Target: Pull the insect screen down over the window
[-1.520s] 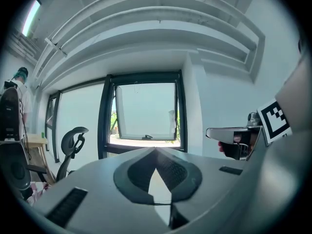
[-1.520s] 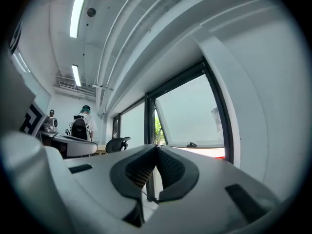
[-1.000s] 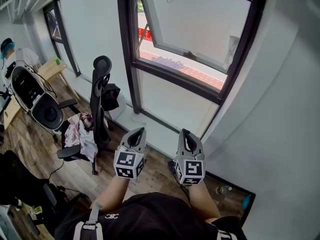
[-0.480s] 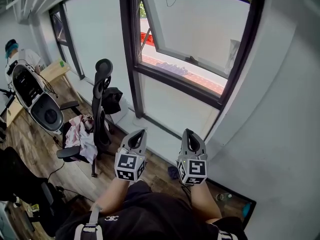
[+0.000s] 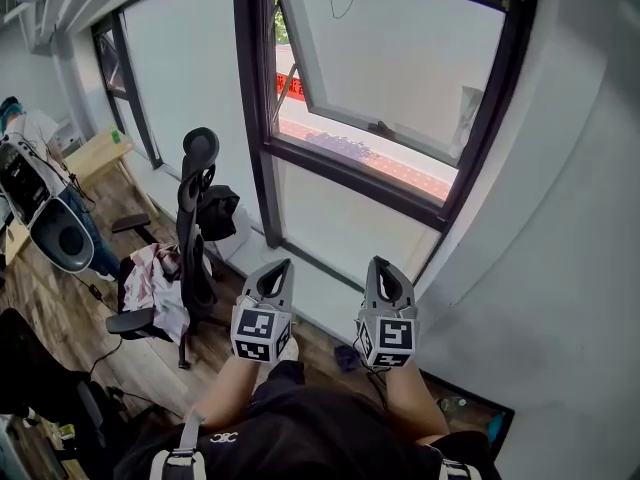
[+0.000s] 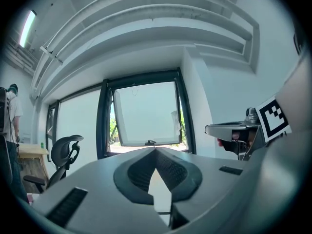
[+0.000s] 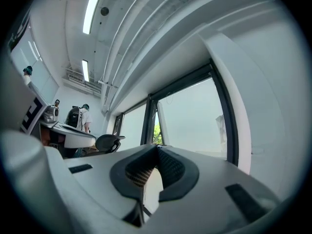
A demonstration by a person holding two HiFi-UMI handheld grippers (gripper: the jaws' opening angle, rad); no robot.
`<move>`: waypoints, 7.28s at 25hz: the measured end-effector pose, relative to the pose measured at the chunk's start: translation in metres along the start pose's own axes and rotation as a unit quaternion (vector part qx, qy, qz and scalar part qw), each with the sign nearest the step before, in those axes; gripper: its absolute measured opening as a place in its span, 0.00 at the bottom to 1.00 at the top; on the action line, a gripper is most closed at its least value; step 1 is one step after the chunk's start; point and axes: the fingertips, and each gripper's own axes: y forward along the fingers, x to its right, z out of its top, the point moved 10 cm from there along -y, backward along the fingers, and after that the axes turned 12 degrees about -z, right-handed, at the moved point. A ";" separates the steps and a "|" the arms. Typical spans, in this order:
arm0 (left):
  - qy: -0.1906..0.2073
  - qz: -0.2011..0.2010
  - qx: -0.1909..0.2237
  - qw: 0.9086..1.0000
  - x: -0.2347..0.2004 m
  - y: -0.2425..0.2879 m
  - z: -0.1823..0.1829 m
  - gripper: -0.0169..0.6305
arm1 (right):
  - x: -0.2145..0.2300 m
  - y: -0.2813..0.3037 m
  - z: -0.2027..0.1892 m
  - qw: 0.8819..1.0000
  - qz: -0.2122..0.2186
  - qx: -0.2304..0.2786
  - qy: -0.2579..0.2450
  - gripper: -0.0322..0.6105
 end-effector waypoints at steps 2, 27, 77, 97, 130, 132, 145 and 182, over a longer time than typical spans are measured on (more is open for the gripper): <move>0.002 -0.001 0.005 1.000 -0.009 0.010 -0.001 0.05 | 0.000 0.016 -0.004 1.000 -0.003 -0.002 -0.001 0.06; -0.030 -0.050 -0.032 0.998 -0.202 0.228 -0.010 0.05 | -0.014 0.283 -0.040 0.998 -0.034 -0.044 -0.013 0.06; 0.506 -0.119 -0.107 0.848 -0.329 0.467 0.181 0.36 | 0.138 0.430 0.135 0.862 -0.149 -0.100 -0.475 0.24; 0.614 0.026 -0.022 0.789 -0.382 0.460 0.390 0.34 | 0.162 0.460 0.328 0.774 -0.270 -0.010 -0.573 0.27; 0.638 0.071 -0.011 0.767 -0.427 0.537 0.457 0.25 | 0.193 0.502 0.379 0.650 -0.373 -0.087 -0.656 0.33; 0.638 0.064 -0.012 0.767 -0.429 0.535 0.455 0.25 | 0.191 0.503 0.378 0.643 -0.370 -0.097 -0.663 0.31; 0.635 -0.008 -0.084 0.768 -0.425 0.529 0.431 0.34 | 0.183 0.497 0.360 0.646 -0.302 -0.206 -0.670 0.32; 0.588 -0.181 -0.259 0.745 -0.412 0.538 0.197 0.26 | 0.171 0.464 0.134 0.708 -0.112 -0.384 -0.582 0.36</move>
